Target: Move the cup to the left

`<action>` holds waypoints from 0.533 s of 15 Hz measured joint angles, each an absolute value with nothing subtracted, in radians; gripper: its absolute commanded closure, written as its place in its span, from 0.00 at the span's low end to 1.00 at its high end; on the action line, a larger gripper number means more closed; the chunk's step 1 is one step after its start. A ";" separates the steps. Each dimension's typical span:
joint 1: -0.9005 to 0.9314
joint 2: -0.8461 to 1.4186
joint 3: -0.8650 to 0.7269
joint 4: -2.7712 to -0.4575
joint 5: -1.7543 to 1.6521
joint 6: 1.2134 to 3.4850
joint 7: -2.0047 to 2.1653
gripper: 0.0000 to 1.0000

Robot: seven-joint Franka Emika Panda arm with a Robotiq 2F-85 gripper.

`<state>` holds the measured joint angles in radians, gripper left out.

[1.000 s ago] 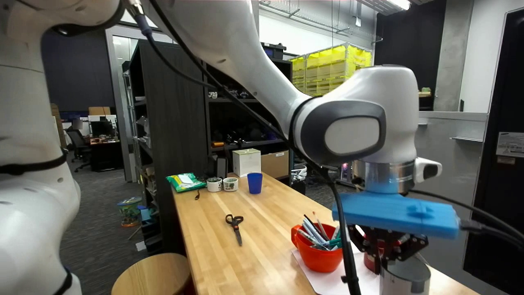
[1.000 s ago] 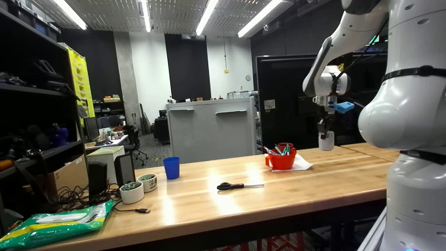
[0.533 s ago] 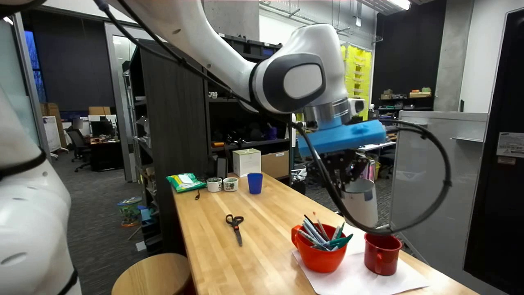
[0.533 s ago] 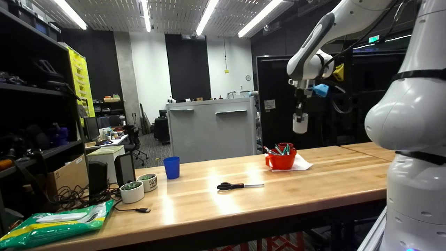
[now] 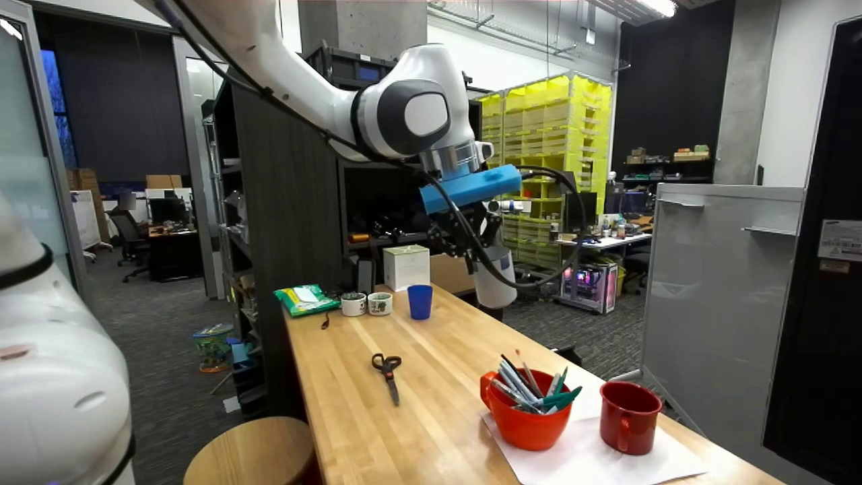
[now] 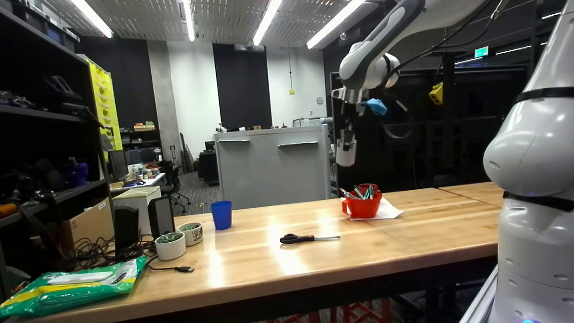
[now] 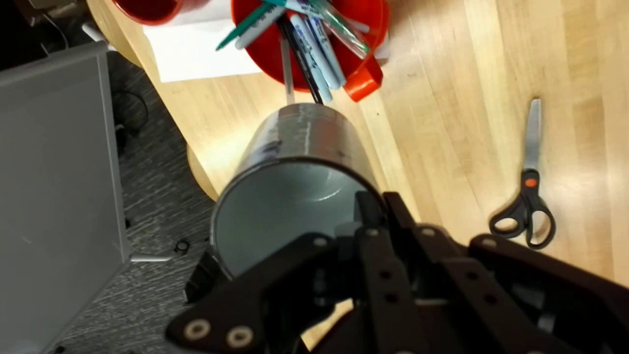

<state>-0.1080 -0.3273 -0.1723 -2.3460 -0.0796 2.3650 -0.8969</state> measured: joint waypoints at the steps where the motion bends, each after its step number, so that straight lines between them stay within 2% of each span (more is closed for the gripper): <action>1: -0.092 -0.327 -0.165 -2.346 -0.080 2.361 -0.896 0.98; 8: -0.060 -0.329 -0.160 -2.346 -0.080 2.328 -0.898 0.98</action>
